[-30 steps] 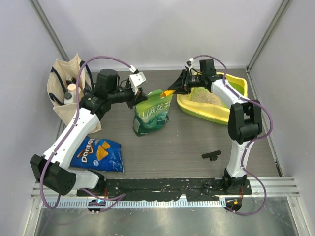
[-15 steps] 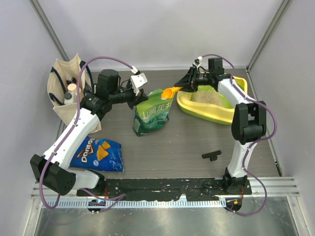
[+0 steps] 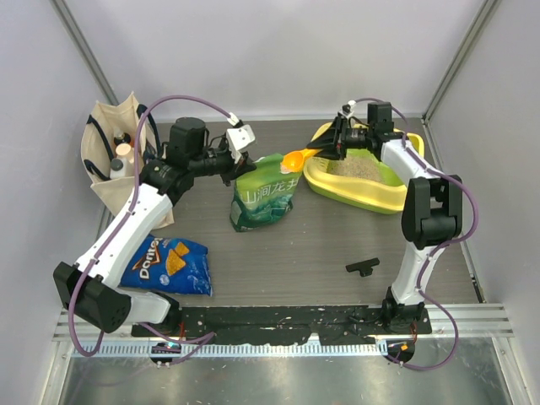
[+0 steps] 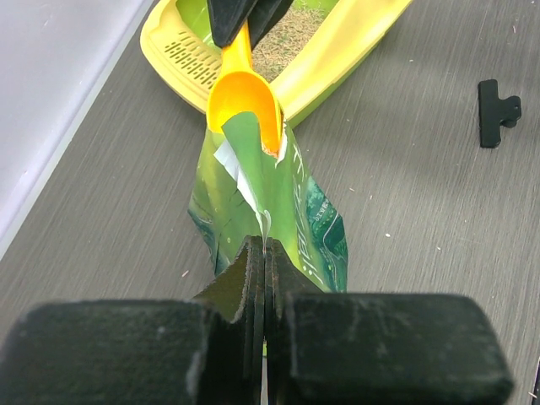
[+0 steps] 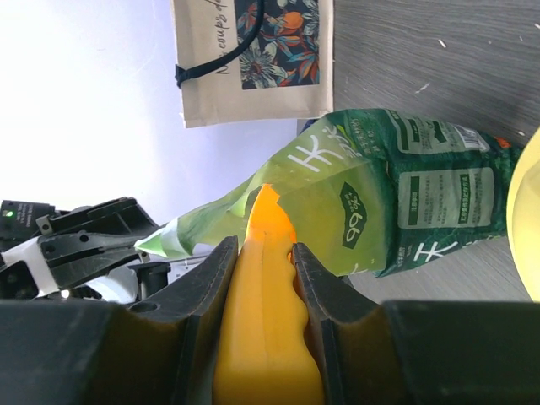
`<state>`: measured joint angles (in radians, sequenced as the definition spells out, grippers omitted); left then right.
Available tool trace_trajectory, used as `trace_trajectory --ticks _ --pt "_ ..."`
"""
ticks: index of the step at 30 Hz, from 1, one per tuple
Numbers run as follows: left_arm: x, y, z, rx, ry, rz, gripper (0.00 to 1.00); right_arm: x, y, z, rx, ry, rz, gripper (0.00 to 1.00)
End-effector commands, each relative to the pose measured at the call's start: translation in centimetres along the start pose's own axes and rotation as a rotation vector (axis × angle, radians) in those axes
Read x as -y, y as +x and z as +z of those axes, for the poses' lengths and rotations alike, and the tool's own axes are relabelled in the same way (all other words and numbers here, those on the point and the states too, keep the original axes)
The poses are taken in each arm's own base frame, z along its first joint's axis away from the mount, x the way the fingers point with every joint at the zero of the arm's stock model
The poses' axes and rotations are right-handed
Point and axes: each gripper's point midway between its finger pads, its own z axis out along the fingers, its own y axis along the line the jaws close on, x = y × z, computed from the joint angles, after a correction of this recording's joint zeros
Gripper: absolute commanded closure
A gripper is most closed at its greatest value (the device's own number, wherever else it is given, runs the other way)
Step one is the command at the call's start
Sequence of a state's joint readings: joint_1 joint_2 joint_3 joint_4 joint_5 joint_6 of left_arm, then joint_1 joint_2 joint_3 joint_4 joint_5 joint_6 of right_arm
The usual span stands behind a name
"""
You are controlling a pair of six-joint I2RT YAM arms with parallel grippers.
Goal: Fill the litter box with clean litter
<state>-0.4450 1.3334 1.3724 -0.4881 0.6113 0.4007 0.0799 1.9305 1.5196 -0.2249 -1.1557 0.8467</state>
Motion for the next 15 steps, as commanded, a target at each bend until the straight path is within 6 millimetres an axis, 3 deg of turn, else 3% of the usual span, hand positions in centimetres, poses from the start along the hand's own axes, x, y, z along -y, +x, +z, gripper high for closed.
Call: trace_trajectory --ticks 1,9,15 --pt "-0.4 -4.3 -1.5 0.113 -0.026 0.078 1.00 -5.1 -1.3 -2.9 0.060 -0.096 -0.152 0.99" --pt "-0.4 -4.6 -1.5 0.120 -0.023 0.072 1.00 -3.3 -0.2 -2.6 0.016 -0.117 -0.108 0.99" --pt "-0.1 -4.3 -1.7 0.110 -0.021 0.073 1.00 -3.8 -0.1 -3.0 -0.016 -0.159 -0.105 0.99"
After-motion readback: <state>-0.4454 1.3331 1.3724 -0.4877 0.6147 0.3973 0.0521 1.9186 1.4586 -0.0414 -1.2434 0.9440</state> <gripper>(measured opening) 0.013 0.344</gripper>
